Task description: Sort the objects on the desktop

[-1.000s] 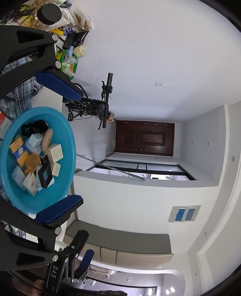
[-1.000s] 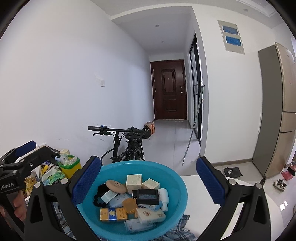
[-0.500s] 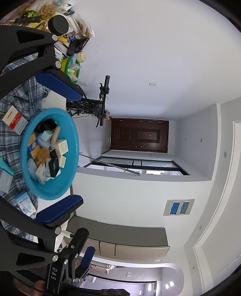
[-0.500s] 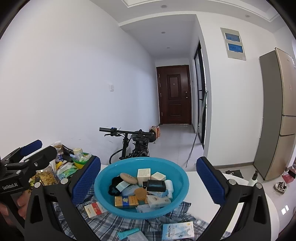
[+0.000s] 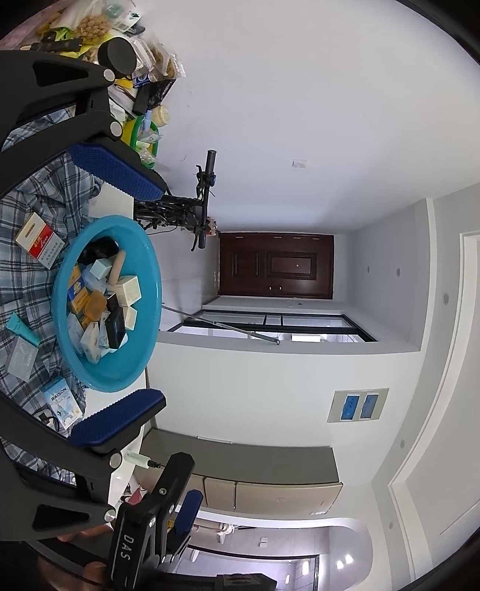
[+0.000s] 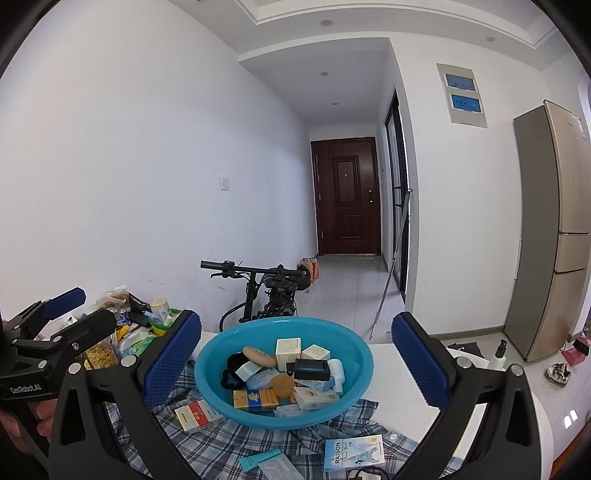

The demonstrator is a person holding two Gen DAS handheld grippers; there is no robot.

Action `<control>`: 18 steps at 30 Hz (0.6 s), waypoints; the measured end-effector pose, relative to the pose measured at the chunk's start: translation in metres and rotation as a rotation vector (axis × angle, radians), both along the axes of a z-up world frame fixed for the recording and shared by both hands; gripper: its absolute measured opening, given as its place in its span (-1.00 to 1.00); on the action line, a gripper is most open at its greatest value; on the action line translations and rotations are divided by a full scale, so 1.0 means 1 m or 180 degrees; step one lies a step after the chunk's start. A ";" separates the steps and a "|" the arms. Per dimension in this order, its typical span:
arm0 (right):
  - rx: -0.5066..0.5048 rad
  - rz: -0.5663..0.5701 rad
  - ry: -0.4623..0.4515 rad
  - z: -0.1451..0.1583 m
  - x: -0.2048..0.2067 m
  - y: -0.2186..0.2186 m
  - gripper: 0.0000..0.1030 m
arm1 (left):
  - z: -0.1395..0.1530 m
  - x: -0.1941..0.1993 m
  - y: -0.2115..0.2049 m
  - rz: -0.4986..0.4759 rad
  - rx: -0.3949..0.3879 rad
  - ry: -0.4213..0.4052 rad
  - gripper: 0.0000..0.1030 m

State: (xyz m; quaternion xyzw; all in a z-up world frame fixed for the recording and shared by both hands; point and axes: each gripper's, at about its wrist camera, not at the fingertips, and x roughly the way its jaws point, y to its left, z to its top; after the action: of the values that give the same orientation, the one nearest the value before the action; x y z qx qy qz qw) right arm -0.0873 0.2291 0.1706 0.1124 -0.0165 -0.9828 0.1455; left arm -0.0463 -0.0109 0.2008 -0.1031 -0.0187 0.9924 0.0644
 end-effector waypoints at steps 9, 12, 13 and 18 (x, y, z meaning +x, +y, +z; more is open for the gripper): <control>0.0027 0.0021 -0.0052 -0.018 0.008 -0.004 1.00 | -0.015 0.016 -0.008 0.0112 0.0135 -0.0021 1.00; 0.0031 0.0024 -0.0051 -0.023 0.014 -0.004 1.00 | -0.020 0.022 -0.008 0.0115 0.0086 -0.0017 1.00; 0.0015 0.0005 -0.0031 -0.025 0.017 -0.004 1.00 | -0.021 0.023 -0.008 0.0113 0.0071 -0.0017 1.00; -0.0081 -0.0080 0.0024 -0.037 0.029 0.000 1.00 | -0.037 0.026 -0.005 0.0063 0.0024 -0.0076 1.00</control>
State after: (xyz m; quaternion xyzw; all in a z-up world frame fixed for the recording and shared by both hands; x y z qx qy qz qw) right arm -0.0578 0.2294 0.1338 0.1065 -0.0298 -0.9847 0.1347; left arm -0.0199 -0.0164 0.1641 -0.1145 -0.0242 0.9916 0.0547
